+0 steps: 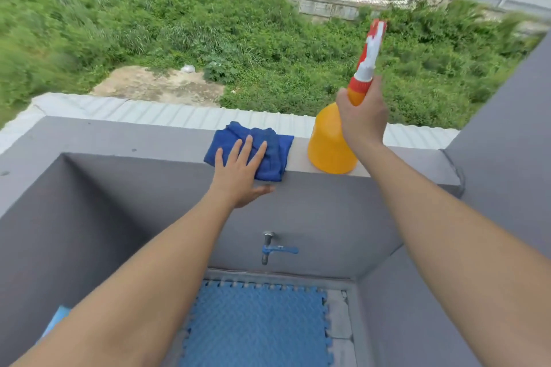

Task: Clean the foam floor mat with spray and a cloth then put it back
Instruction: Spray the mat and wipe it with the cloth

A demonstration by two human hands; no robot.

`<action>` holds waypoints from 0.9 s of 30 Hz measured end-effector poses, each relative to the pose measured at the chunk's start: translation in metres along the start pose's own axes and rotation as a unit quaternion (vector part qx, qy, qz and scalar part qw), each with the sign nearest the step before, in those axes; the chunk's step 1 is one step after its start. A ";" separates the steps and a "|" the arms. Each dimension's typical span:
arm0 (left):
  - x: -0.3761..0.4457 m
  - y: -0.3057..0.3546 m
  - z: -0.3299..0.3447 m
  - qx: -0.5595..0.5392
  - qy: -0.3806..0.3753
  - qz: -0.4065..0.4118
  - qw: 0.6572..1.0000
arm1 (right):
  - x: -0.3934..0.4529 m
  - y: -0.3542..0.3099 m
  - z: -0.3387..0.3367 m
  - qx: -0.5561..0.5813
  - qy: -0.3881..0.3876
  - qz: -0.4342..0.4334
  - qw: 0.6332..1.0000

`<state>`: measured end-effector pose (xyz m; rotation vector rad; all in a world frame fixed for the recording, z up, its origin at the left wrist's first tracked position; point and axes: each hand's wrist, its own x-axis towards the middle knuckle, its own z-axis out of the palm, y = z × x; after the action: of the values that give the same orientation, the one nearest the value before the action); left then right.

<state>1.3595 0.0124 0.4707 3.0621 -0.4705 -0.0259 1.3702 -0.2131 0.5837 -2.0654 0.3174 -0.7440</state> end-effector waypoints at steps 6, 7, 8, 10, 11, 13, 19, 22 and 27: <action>0.004 0.000 -0.001 0.012 0.030 -0.002 0.999 | -0.005 0.000 0.016 -0.037 0.096 -0.017 0.995; 0.004 -0.001 0.000 0.013 0.033 0.001 0.999 | -0.005 0.000 0.016 -0.036 0.098 -0.019 0.994; 0.004 -0.002 0.000 0.009 0.035 0.005 0.999 | -0.007 0.000 0.015 -0.035 0.093 -0.023 0.995; 0.004 -0.005 -0.002 -0.008 0.028 0.007 1.000 | -0.011 0.000 0.012 -0.032 0.076 -0.026 0.996; 0.003 -0.004 -0.005 -0.027 0.021 0.006 0.999 | -0.015 -0.001 0.009 -0.032 0.071 -0.023 0.997; -0.004 0.000 -0.014 -0.101 0.017 -0.004 0.995 | -0.026 -0.005 0.000 -0.038 0.069 -0.012 0.997; -0.124 0.015 -0.002 -0.455 0.184 -0.171 0.854 | -0.102 -0.002 -0.047 0.031 0.078 -0.038 0.996; -0.197 0.004 0.043 -0.508 0.187 -0.254 0.802 | -0.178 0.027 -0.060 0.015 0.027 -0.072 0.997; -0.289 -0.031 0.153 -0.550 0.048 -0.369 0.748 | -0.328 0.109 -0.040 0.139 -0.153 0.043 0.978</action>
<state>1.0890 0.1223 0.3196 1.8432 0.6049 -0.1183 1.0938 -0.1437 0.3846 -1.8514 0.1203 -0.3847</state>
